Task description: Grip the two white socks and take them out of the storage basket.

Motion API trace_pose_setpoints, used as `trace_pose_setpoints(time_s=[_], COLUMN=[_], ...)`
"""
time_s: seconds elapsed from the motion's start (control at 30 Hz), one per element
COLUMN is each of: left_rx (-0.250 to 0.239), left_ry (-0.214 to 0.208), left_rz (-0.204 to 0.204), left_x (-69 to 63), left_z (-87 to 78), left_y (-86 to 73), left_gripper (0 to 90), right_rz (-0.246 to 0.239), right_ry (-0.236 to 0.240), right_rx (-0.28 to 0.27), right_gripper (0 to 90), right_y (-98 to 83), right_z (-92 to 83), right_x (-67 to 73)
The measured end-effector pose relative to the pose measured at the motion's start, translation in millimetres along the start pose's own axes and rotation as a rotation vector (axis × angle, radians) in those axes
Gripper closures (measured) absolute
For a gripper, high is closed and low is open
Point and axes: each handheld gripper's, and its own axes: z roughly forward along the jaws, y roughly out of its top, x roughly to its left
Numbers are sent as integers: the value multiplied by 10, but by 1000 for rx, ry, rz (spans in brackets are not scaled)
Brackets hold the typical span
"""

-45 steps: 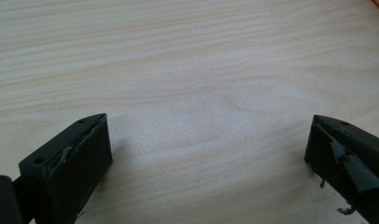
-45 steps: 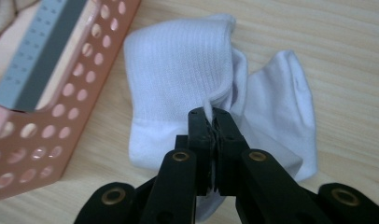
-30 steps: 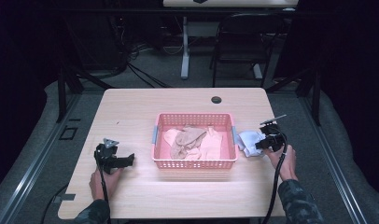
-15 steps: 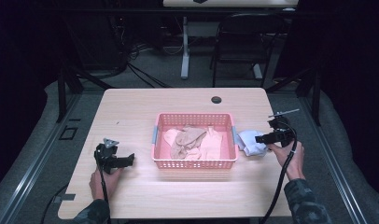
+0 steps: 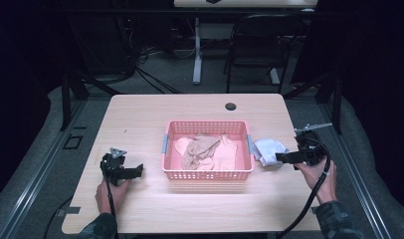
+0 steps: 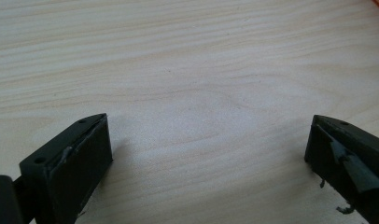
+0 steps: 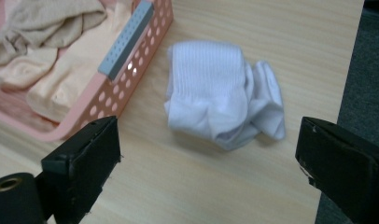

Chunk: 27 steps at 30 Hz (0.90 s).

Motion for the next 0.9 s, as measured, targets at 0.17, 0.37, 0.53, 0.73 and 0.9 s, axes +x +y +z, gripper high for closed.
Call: trace_pose_setpoints(time_s=[0.17,0.37,0.53,0.73,0.9], left_rx=[0,1,3,-1,0], left_ry=[0,0,-2,-2,0], left_rz=[1,1,0,-3,-4], left_x=[1,1,3,8,7], left_z=[-1,-4,-6,1,1], left_y=[-1,-3,-5,-1,-1], left_gripper=[5,5,3,0,1], right_rz=[-9,-30,-38,-26,-17], right_ry=[0,-4,-8,-10,-25], right_rx=[13,31,78,144,184], right_gripper=[46,45,50,52,53], right_y=[-105,-290,-471,-679,-726], right_z=[-47,-63,-24,128,213], right_x=[38,121,125,64,35])
